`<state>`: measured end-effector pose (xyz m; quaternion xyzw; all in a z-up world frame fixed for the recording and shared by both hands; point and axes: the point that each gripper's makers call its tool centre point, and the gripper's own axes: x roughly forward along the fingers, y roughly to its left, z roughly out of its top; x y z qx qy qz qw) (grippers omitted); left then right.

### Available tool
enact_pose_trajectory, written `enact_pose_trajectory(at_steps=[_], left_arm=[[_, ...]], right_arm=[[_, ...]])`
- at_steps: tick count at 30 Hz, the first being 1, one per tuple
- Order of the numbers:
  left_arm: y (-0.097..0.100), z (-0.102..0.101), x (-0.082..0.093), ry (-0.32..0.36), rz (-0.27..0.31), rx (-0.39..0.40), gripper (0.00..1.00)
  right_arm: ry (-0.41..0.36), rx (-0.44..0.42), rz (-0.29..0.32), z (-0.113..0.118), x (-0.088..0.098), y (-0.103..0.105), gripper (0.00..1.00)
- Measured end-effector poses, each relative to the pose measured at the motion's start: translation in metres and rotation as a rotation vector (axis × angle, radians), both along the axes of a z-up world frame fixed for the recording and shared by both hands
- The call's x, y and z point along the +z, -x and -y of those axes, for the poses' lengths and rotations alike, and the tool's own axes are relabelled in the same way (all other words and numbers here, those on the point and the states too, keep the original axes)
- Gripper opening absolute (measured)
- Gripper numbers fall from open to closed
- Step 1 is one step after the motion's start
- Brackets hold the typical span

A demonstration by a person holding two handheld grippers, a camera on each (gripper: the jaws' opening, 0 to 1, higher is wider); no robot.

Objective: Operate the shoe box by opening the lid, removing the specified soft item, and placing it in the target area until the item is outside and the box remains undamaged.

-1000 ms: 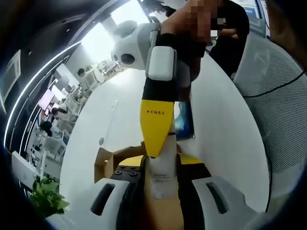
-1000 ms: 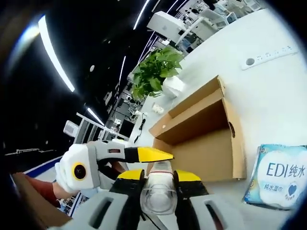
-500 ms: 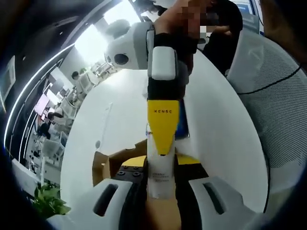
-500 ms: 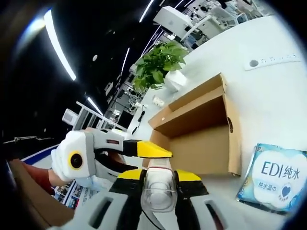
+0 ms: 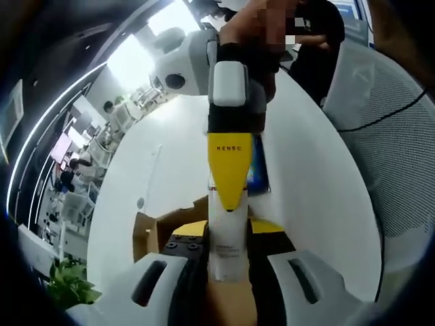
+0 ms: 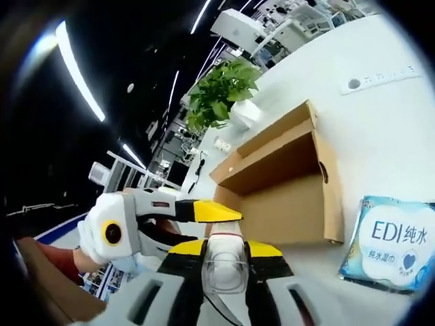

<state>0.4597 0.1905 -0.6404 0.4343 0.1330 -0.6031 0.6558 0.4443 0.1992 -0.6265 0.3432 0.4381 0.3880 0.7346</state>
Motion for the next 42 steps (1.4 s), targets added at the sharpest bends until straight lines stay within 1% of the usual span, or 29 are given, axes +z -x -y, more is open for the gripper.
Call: enact_pose_trajectory(at_steps=[4,6,8,15,17,20,22,24,26,28,31,32,34,36,37,39,42], left_arm=[[0.0,-0.001,-0.004,0.003,-0.013,0.01,0.21],[0.0,-0.001,-0.003,0.005,-0.012,0.015,0.21],[-0.001,-0.002,-0.003,0.002,-0.012,0.018,0.22],[-0.001,-0.004,-0.006,-0.004,-0.014,0.023,0.29],[0.001,-0.003,-0.004,0.003,-0.015,0.023,0.3],[-0.001,-0.002,0.0,0.02,-0.011,0.037,0.32],[-0.004,-0.004,0.004,0.042,-0.015,0.055,0.35],[-0.006,-0.007,0.006,0.068,-0.034,0.087,0.36],[-0.009,-0.013,0.009,0.101,-0.056,0.129,0.38],[-0.012,-0.018,0.013,0.141,-0.074,0.173,0.43],[-0.014,-0.026,0.017,0.191,-0.11,0.233,0.44],[-0.015,-0.029,0.019,0.218,-0.131,0.261,0.45],[-0.016,-0.034,0.021,0.245,-0.145,0.293,0.48],[-0.015,-0.039,0.023,0.281,-0.177,0.327,0.49],[-0.015,-0.042,0.024,0.288,-0.178,0.341,0.51],[-0.015,-0.048,0.027,0.337,-0.216,0.392,0.54],[-0.016,-0.057,0.031,0.4,-0.248,0.456,0.57]], right_arm=[[-0.01,-0.011,-0.051,0.0,-0.003,0.001,0.17],[-0.018,-0.015,-0.053,0.0,-0.002,0.001,0.17],[-0.03,-0.023,-0.073,0.001,-0.001,0.002,0.17],[-0.047,-0.05,-0.102,0.009,0.001,-0.001,0.17],[-0.043,-0.05,-0.103,0.011,0.001,-0.001,0.17],[-0.037,-0.059,-0.098,0.02,0.003,-0.003,0.17],[-0.027,-0.066,-0.097,0.027,0.003,-0.005,0.17],[-0.022,-0.076,-0.094,0.035,0.004,-0.006,0.17],[-0.011,-0.082,-0.085,0.042,0.005,-0.007,0.17],[-0.006,-0.097,-0.085,0.052,0.006,-0.01,0.17],[0.008,-0.114,-0.073,0.065,0.008,-0.015,0.17],[0.011,-0.121,-0.07,0.07,0.009,-0.017,0.17],[0.021,-0.134,-0.064,0.078,0.009,-0.02,0.17],[0.026,-0.143,-0.059,0.084,0.011,-0.022,0.17],[0.028,-0.147,-0.058,0.086,0.011,-0.023,0.17],[0.027,-0.155,-0.054,0.09,0.012,-0.025,0.17],[0.029,-0.174,-0.05,0.098,0.014,-0.03,0.17]])
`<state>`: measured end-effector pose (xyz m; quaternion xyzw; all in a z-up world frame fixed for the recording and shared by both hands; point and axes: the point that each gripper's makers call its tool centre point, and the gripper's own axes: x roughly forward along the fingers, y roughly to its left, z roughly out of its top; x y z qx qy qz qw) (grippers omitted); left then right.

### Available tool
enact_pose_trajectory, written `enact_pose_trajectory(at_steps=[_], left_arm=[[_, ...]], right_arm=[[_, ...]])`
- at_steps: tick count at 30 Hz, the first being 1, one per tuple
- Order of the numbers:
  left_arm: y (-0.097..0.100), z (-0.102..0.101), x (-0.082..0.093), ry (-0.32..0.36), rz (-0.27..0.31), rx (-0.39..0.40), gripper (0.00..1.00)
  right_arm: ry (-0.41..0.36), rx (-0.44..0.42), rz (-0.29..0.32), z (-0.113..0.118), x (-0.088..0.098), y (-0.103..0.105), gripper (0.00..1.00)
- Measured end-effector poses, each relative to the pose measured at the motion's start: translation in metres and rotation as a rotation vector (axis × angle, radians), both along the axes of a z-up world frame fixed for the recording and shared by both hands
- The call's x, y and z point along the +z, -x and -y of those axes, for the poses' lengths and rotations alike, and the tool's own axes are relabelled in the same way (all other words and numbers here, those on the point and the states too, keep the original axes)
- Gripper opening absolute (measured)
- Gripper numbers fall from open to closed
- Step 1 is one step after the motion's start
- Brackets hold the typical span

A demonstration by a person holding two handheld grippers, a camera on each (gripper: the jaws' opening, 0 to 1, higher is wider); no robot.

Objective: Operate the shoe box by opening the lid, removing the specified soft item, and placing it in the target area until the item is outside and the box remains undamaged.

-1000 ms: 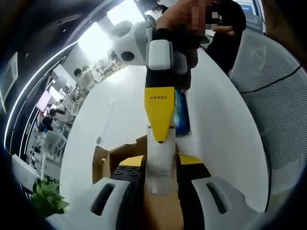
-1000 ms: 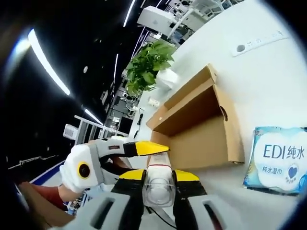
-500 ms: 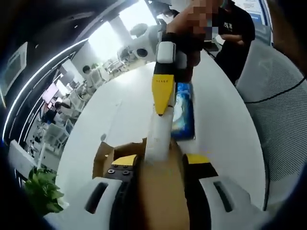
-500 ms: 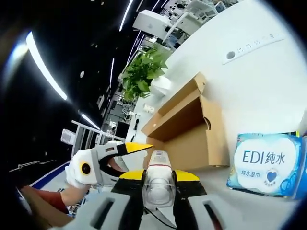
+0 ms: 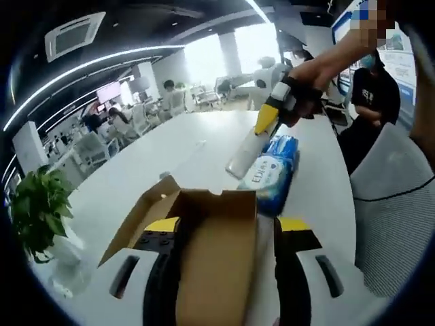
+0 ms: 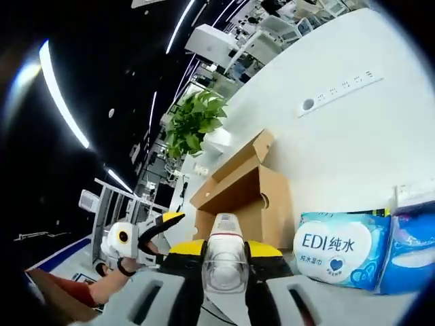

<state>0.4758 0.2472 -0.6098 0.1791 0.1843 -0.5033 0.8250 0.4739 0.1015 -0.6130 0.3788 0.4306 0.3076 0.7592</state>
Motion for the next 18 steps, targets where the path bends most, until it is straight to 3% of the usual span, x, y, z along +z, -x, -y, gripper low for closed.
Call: enact_pose_trajectory(at_steps=[3,13,18], left_arm=[[0.002,-0.011,0.0,0.033,-0.019,0.049,0.58],[0.021,-0.032,-0.012,0.035,-0.062,0.095,0.56],[0.027,-0.036,-0.014,0.032,-0.072,0.099,0.55]], right_arm=[[0.012,-0.012,0.007,0.008,0.001,-0.005,0.17],[0.092,-0.022,0.024,0.042,0.004,-0.026,0.17],[0.179,-0.003,0.042,0.064,0.002,-0.038,0.17]])
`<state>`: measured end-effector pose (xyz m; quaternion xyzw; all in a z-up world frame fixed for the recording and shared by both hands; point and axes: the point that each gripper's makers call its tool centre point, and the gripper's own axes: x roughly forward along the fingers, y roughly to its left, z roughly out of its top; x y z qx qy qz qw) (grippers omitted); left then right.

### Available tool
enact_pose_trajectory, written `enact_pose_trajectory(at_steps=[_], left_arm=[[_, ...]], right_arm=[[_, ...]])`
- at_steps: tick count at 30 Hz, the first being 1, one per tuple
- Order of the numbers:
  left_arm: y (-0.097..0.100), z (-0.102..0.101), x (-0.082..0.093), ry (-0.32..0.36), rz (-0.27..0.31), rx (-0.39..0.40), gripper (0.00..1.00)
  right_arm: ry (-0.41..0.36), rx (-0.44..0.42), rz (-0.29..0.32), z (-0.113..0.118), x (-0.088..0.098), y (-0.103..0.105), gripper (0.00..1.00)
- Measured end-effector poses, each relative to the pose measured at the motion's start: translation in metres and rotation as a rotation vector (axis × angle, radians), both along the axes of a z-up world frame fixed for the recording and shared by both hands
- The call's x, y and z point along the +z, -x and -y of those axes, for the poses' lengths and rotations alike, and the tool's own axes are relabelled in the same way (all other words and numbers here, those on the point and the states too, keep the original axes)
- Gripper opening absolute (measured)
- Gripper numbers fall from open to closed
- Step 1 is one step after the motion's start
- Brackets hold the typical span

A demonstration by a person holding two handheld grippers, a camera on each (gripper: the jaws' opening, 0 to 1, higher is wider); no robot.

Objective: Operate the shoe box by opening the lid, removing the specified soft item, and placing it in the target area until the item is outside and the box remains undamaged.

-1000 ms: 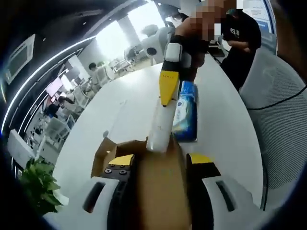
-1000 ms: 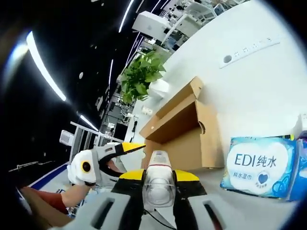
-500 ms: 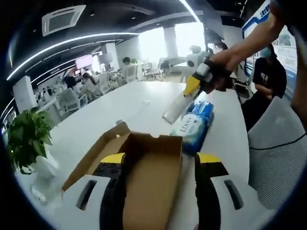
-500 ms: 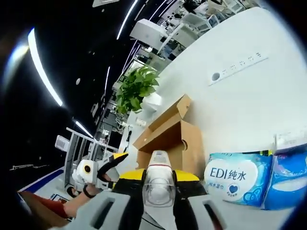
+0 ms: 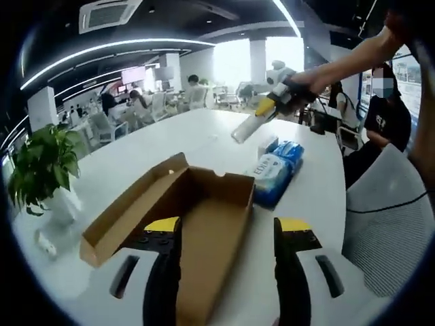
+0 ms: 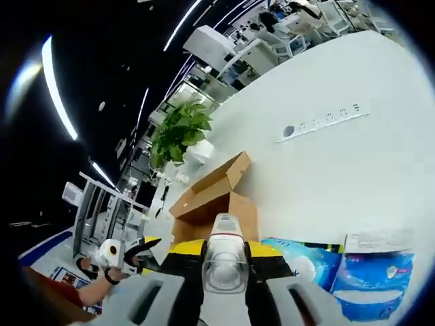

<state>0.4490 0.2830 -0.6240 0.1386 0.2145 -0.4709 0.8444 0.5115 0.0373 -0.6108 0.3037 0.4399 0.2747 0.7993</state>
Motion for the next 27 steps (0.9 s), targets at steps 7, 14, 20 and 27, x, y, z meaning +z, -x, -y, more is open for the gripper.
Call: enact_pose_trajectory(at_steps=[7,14,20,27], left_arm=[[0.005,-0.001,0.0,-0.003,-0.005,-0.005,0.53],[0.011,0.0,-0.001,-0.011,-0.008,-0.015,0.52],[0.013,-0.001,0.0,-0.015,-0.005,-0.017,0.52],[0.016,-0.005,-0.001,-0.02,-0.004,-0.012,0.51]], right_arm=[[0.199,0.106,0.025,0.03,-0.01,-0.012,0.17],[0.373,0.249,0.049,0.044,-0.02,-0.021,0.17],[0.542,0.429,0.067,0.048,-0.038,-0.019,0.17],[0.685,0.615,0.099,0.047,-0.058,-0.018,0.17]])
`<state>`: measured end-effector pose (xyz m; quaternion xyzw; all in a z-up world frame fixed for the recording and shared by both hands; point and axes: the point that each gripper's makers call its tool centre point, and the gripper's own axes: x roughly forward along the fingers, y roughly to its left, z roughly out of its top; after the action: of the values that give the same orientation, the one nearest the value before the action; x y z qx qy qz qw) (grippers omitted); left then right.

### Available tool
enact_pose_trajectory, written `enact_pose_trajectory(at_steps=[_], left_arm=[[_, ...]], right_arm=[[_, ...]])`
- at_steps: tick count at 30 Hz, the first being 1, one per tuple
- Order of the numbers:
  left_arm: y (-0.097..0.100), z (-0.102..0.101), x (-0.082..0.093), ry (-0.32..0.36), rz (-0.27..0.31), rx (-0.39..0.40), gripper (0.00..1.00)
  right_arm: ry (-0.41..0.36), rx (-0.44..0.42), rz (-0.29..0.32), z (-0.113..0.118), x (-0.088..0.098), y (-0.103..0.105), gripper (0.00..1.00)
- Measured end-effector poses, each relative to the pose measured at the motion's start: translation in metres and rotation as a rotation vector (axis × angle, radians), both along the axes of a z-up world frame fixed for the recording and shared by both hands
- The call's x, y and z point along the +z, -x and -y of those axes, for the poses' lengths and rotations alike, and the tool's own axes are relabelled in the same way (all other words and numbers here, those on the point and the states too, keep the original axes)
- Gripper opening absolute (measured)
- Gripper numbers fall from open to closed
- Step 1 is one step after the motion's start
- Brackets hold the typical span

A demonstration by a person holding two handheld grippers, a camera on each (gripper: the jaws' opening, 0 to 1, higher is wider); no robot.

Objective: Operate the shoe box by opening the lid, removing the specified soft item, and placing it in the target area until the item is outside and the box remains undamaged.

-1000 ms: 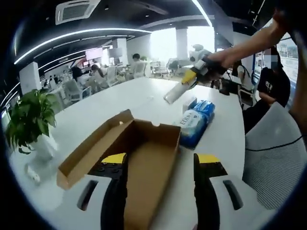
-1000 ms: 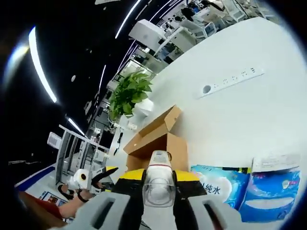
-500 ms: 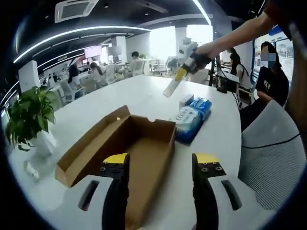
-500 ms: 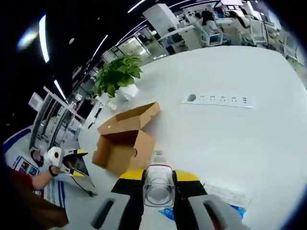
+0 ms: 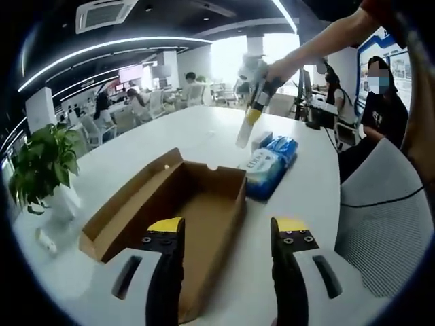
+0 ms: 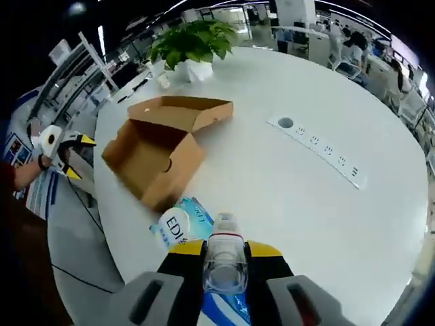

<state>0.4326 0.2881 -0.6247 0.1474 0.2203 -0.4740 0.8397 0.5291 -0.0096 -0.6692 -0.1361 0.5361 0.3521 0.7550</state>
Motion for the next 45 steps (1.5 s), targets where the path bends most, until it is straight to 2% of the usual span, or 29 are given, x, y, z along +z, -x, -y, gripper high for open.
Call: enact_pose_trajectory(at_steps=[6,17,29,45], left_arm=[[0.0,-0.006,0.0,-0.003,-0.002,0.009,0.51],[0.002,-0.008,-0.003,-0.014,-0.003,0.006,0.5],[0.001,-0.011,-0.003,-0.014,-0.002,0.01,0.49],[0.004,-0.015,-0.009,-0.021,-0.016,0.015,0.49]], right_arm=[[0.06,0.088,0.01,-0.003,-0.009,-0.001,0.17],[0.197,0.269,0.022,0.007,-0.024,-0.002,0.18],[0.307,0.434,0.015,0.014,-0.043,0.001,0.18],[0.37,0.554,0.006,0.016,-0.056,0.005,0.18]])
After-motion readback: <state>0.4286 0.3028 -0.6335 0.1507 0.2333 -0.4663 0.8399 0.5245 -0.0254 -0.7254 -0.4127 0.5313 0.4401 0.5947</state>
